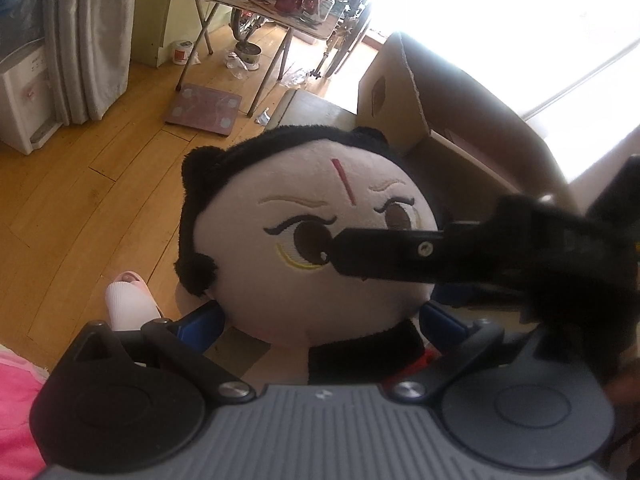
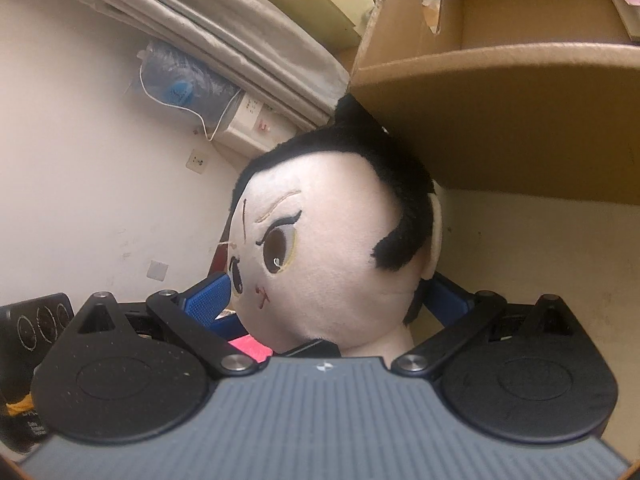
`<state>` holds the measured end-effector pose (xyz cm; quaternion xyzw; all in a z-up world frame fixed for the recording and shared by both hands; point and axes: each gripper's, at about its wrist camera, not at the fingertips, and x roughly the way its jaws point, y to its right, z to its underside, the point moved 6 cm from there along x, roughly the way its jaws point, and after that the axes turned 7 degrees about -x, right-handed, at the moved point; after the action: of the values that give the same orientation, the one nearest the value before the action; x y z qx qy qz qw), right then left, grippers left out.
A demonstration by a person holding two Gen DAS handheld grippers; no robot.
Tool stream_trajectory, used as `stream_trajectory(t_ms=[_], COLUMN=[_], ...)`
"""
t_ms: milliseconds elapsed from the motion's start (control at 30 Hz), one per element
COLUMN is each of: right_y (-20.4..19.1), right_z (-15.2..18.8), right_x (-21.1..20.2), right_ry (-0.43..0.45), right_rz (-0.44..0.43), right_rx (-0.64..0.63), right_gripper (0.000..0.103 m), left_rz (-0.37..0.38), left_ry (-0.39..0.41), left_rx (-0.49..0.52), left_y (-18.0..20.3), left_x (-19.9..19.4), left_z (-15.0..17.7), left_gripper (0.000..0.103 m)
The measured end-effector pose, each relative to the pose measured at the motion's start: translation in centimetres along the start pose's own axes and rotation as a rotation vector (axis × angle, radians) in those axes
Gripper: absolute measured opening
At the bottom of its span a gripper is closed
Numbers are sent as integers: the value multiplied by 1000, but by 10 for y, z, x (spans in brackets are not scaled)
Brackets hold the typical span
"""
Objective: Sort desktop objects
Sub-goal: 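Close the right gripper on the plush doll's head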
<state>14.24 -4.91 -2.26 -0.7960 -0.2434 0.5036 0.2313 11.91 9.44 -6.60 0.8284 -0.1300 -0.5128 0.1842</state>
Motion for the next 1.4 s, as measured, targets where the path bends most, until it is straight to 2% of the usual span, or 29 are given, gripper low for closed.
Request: stream_trajectory(t_ms=[533, 833, 1400], right_y=[0, 6, 55], right_z=[21, 42, 77], right_x=[2, -6, -59], right_ry=[-25, -34, 67], right_rz=[-47, -68, -54], right_rx=[36, 67, 188], right_gripper=[102, 102, 102], left_rz=[-14, -23, 39], left_ry=[-10, -19, -89], left_rx=[19, 73, 195], left_y=[7, 16, 72], left_x=[-10, -15, 1], left_z=[16, 31, 53], left_gripper=[103, 103, 103])
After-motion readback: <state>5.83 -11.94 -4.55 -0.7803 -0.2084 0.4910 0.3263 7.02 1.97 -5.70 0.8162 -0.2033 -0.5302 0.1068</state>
